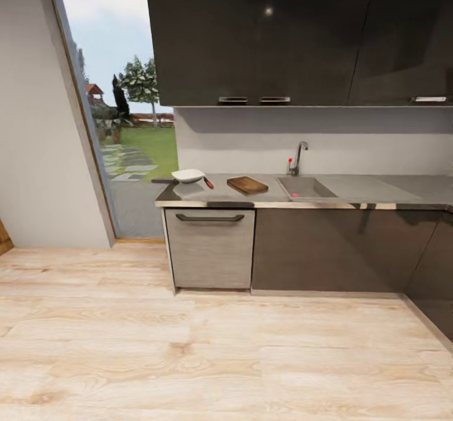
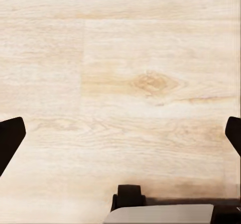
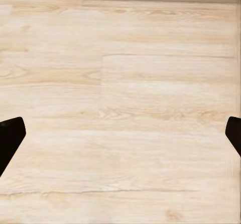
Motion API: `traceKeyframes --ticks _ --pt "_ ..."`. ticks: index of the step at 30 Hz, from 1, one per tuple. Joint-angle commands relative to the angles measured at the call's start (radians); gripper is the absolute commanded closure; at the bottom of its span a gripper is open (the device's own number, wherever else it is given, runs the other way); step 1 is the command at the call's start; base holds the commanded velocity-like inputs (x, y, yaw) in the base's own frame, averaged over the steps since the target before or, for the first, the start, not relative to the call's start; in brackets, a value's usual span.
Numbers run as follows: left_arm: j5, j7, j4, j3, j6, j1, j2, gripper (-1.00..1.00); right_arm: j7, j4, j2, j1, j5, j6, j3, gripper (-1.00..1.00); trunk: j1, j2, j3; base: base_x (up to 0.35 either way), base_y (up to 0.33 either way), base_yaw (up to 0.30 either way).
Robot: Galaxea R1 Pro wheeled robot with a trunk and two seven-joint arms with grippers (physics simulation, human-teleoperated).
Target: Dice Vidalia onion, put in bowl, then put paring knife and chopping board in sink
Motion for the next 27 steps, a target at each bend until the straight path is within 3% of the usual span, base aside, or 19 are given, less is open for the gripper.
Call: traceKeyframes --ticks 1,10,27 --pt "0.000 0.000 0.003 0.001 -0.003 0.000 0.000 -1.00 -0.001 0.001 0.000 -0.001 0.000 -0.003 0.000 -1.00 0.000 0.000 -0.001 0.188 -0.273 -0.032" --pt "0.000 0.000 0.007 0.001 -0.003 0.000 0.000 -1.00 -0.001 0.001 -0.001 -0.001 0.000 -0.003 0.001 -1.00 0.000 0.000 -0.001 0.210 -0.174 -0.098" --pt "0.000 0.000 0.007 0.001 -0.003 0.000 0.000 -1.00 -0.001 0.001 0.000 -0.001 0.000 -0.003 0.001 -1.00 0.000 0.000 -0.001 0.229 0.015 -0.048"
